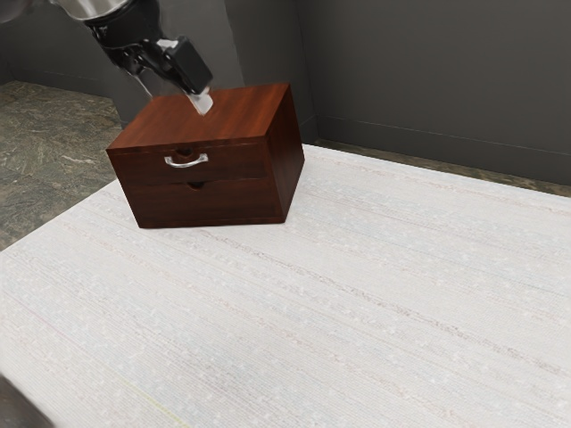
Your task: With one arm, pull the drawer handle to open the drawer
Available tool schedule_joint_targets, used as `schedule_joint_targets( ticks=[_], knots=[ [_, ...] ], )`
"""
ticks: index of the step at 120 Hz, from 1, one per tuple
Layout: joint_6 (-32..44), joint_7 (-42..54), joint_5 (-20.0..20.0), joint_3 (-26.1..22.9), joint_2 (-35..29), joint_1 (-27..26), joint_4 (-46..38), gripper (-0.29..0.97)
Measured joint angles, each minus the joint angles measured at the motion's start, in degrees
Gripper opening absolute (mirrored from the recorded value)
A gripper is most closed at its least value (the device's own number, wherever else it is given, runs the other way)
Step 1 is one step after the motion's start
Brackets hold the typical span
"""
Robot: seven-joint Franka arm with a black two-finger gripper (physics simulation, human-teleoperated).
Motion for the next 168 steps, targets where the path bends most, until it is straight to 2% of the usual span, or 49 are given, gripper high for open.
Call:
schedule_joint_targets(
  ticks=[12,26,35,48,65,78,97,122,137,144,152,168],
  knots=[
    [0.02,8.34,0.41,-0.24,0.32,-0.62,1.52,0.68],
    [-0.94,18.82,1.99,2.43,-0.36,-4.09,1.66,0.68],
    [-2.73,24.96,2.23,2.69,-0.12,-2.92,1.25,0.67],
    [-3.94,32.5,0.32,3.85,4.29,-0.71,1.37,0.66],
    [-0.31,42.13,-1.65,5.2,6.47,0.76,-0.32,0.67],
    [3.43,49.59,-3.19,5.34,6.69,5.87,-1.92,0.67],
    [9.18,60.26,-8.27,5.4,5.66,16.38,-9.84,0.67],
    [18.2,71.97,-10.53,6.12,2.58,24.07,-19.83,0.64],
    [23.48,77.2,-12.75,2.35,3.67,32.92,-20.28,0.64],
    [25.25,79.18,-13.57,1.39,5.18,35.13,-19.49,0.65],
    [26.74,81.22,-14.18,0.25,6.15,32.32,-18.56,0.66],
    [28.59,84.43,-15.14,-1.7,8.97,15.39,-15.86,0.66]
  ],
)
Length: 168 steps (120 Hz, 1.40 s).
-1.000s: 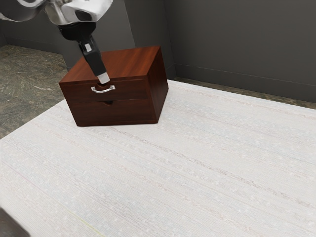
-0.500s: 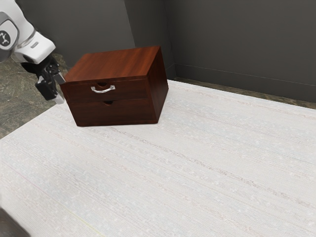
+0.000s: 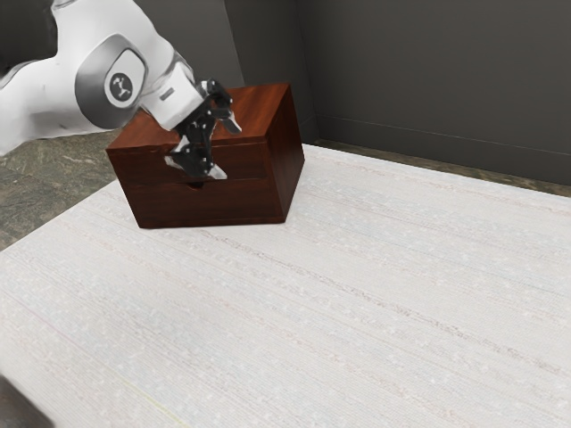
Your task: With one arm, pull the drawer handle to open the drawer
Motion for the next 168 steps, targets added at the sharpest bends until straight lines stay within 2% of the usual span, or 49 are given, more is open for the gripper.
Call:
schedule_joint_targets(
  ticks=[7,28,48,61,94,107,138,168],
  knots=[
    [0.49,1.17,-0.22,-0.35,1.11,-2.05,0.88,0.67],
    [1.3,4.04,-0.76,-0.39,4.8,0.5,4.06,0.67],
    [1.52,5.52,-0.96,0.08,5.26,2.4,4.53,0.67],
    [1.3,4.69,-1.03,0.37,5.01,4.79,4.55,0.67],
    [-0.04,0.33,-0.47,2.9,4.9,5.17,4.55,0.68],
    [-0.38,-1.3,-0.3,3.27,5.31,6.9,4.55,0.68],
    [-0.35,-5.59,6.49,3.02,6.82,6.96,5.38,0.68],
    [-0.11,-8.64,8.28,3.05,11.26,8.18,7.99,0.68]
  ],
)
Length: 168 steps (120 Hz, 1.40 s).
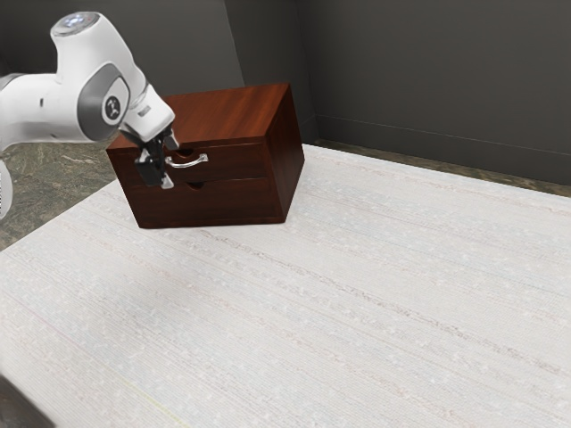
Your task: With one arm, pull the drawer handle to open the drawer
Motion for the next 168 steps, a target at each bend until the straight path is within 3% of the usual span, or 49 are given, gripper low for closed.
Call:
schedule_joint_targets(
  ticks=[50,65,114,168],
  knots=[
    [1.18,-2.59,-0.3,-0.01,2.58,1.01,0.24,0.59],
    [2.35,-2.21,-1.66,-2.13,4.0,4.13,1.98,0.58],
    [5.19,0.95,-2.39,-4.8,6.76,6.14,3.56,0.55],
    [7.03,2.91,-3.93,-5.33,7.94,7.15,3.6,0.34]
  ],
)
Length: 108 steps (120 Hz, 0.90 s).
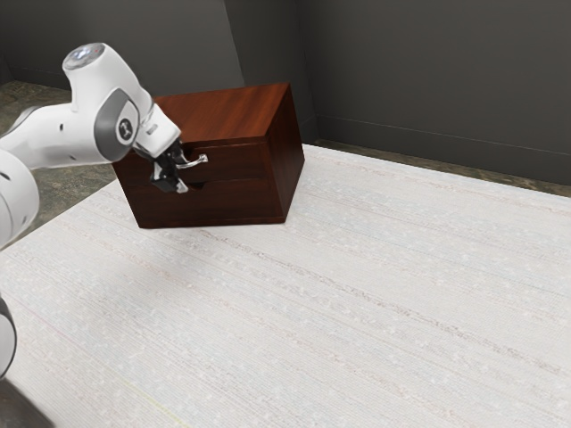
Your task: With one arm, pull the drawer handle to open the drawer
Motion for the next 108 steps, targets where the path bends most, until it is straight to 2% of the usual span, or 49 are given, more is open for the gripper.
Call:
schedule_joint_targets(
  ticks=[31,108],
  knots=[
    [0.11,0.56,-0.77,-0.03,-0.58,0.08,-0.25,0.19],
    [-0.61,1.8,-0.63,-0.01,-10.26,-0.54,-11.97,0.12]
  ],
)
